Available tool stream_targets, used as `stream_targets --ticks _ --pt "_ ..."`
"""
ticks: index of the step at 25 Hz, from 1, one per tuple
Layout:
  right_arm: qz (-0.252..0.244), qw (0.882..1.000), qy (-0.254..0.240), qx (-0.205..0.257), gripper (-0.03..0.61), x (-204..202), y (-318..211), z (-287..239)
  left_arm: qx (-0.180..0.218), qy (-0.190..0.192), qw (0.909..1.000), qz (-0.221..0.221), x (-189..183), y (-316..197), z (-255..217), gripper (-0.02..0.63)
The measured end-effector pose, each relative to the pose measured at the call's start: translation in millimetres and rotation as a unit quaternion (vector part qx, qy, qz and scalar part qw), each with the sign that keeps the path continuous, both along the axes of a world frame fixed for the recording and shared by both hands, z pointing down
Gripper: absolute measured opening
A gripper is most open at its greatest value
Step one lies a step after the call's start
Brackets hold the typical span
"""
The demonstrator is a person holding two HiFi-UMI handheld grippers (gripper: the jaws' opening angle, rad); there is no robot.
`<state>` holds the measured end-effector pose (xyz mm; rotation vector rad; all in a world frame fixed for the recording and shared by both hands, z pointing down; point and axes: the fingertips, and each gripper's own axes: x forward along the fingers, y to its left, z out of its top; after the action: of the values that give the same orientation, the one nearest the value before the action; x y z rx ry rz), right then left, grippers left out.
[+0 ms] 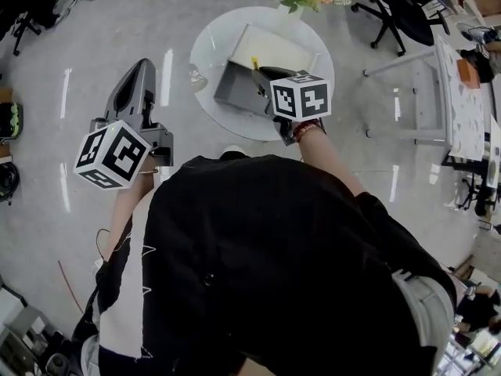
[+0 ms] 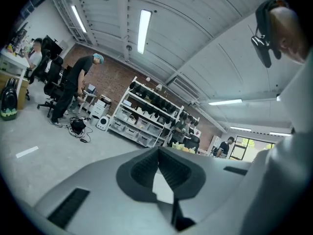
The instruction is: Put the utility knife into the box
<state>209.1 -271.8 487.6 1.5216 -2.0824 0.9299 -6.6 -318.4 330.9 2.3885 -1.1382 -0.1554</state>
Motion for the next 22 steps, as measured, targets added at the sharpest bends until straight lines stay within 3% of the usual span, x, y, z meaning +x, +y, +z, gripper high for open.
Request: stream_targets --ticks 13,22 --pt "-0.044 0.995 0.015 -0.088 0.054 -10.2 5.1 68.4 -0.011 -0.011 0.9973 -0.071 -40.8 3.9 10.7 0.011" --pt "-0.043 0.99 0.038 -0.131 0.052 -11.2 16.5 104.4 -0.026 -0.017 0.9949 -0.096 -67.8 11.7 20.9 0.011"
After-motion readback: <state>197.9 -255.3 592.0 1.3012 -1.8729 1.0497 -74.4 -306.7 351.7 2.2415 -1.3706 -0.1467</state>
